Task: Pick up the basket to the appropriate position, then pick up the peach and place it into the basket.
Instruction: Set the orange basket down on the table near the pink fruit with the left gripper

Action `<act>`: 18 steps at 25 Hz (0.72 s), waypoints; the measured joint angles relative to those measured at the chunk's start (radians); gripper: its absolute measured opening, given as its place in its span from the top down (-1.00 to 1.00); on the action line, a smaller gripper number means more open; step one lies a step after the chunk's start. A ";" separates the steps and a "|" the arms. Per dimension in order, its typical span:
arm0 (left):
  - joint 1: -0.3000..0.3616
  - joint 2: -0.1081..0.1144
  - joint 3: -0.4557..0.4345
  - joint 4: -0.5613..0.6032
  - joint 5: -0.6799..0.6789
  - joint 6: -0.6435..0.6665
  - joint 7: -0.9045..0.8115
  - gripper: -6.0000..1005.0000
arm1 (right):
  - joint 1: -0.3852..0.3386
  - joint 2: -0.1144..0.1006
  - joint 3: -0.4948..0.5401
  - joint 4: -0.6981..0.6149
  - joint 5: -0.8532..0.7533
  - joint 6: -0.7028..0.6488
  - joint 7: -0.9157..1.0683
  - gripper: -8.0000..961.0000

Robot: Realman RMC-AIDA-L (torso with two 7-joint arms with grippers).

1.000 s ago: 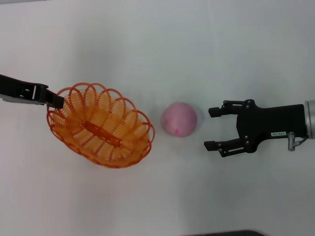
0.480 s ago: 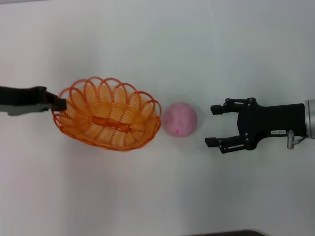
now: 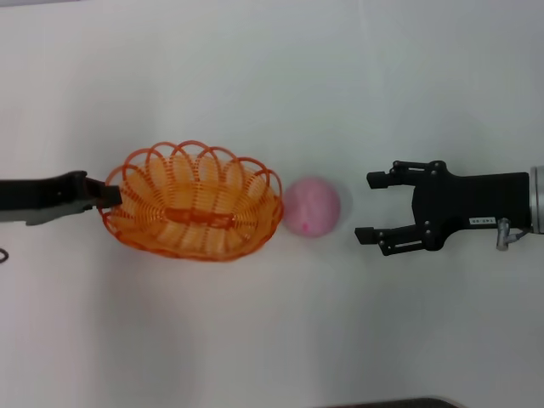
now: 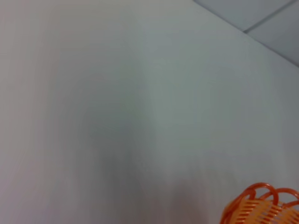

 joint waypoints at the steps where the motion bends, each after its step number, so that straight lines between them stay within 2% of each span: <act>1: 0.009 0.000 0.010 -0.006 -0.007 -0.014 0.000 0.90 | 0.000 0.000 0.000 0.000 0.000 0.000 0.000 -0.90; 6: 0.056 0.000 0.065 -0.022 -0.045 -0.071 -0.001 0.90 | -0.005 0.000 -0.003 -0.002 0.000 -0.004 -0.002 -0.90; 12: 0.085 0.000 0.078 -0.025 -0.086 -0.105 -0.002 0.90 | -0.007 0.000 0.002 -0.002 0.000 -0.004 -0.002 -0.90; 18: 0.115 0.000 0.141 -0.010 -0.091 -0.203 -0.007 0.90 | -0.008 0.000 -0.001 -0.003 -0.001 0.001 -0.003 -0.90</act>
